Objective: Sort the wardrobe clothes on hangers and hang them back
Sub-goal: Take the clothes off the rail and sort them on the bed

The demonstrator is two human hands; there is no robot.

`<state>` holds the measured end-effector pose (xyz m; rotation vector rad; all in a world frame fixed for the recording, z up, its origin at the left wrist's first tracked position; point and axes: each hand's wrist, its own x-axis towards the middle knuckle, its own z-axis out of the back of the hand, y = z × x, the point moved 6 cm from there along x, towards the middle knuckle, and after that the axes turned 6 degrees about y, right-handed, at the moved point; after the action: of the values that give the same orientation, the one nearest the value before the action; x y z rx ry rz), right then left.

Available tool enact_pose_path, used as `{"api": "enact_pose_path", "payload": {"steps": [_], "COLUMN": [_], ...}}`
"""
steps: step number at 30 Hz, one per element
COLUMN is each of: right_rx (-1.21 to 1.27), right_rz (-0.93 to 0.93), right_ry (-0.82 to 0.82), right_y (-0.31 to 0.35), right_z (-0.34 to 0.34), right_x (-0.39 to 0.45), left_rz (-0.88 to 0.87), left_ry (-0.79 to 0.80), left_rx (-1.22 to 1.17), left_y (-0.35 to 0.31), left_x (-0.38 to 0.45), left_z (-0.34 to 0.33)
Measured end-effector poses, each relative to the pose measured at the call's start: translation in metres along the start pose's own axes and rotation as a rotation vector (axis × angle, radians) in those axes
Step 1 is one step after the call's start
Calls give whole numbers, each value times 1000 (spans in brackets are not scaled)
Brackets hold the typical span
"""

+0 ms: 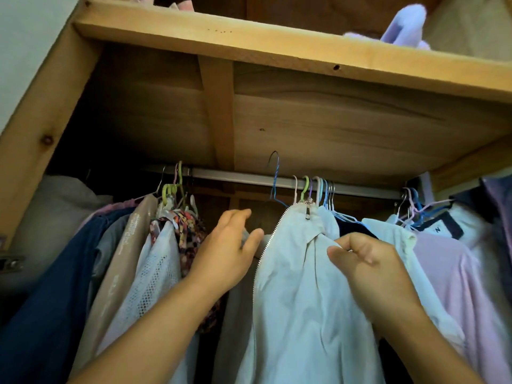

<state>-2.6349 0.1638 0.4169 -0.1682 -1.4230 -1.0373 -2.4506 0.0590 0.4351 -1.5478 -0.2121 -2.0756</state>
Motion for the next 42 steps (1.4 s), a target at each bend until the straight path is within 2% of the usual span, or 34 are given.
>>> {"api": "enact_pose_path", "payload": {"steps": [3,7,10,12,14,18,20,24,27,32,34,38,40,42], "right_rx": [64,153,194,179,168,-9,-98,-157,-273,43,123,252,306,384], "right_rz": [19,27,-11,-24,-71,-207,-231,-208,-107,-79,-66,1,9,17], "right_ry": [24,157,133,113,120,198,158,130,159,128,132,192,232,283], "right_y": [12,33,42,48,47,26,23,31,35,14,8,14,17,22], "right_z": [23,55,87,105,118,137,141,129,114,83,69,48,38,27], "right_x": [-31,-82,-117,-137,-153,-173,-181,-194,-202,-230,-244,-273,-288,-302], "left_rz": [-7,48,113,63,-56,-138,-129,-78,-70,-4,58,76,58,131], "left_ry": [24,27,83,52,-5,-40,-55,-73,-73,-31,34,162,224,248], "left_rx": [-47,-61,97,151,105,99,119,222,267,341,373,345,449,619], "left_y": [-11,-14,-14,-20,-29,-41,-50,-77,-100,-131,-140,-160,-166,-168], "left_x": [-8,-26,-42,-55,-72,-113,-135,-175,-202,-250,-274,-316,-338,-364], "left_z": [-5,-6,-8,-2,7,14,16,27,39,55,60,82,106,140]}}
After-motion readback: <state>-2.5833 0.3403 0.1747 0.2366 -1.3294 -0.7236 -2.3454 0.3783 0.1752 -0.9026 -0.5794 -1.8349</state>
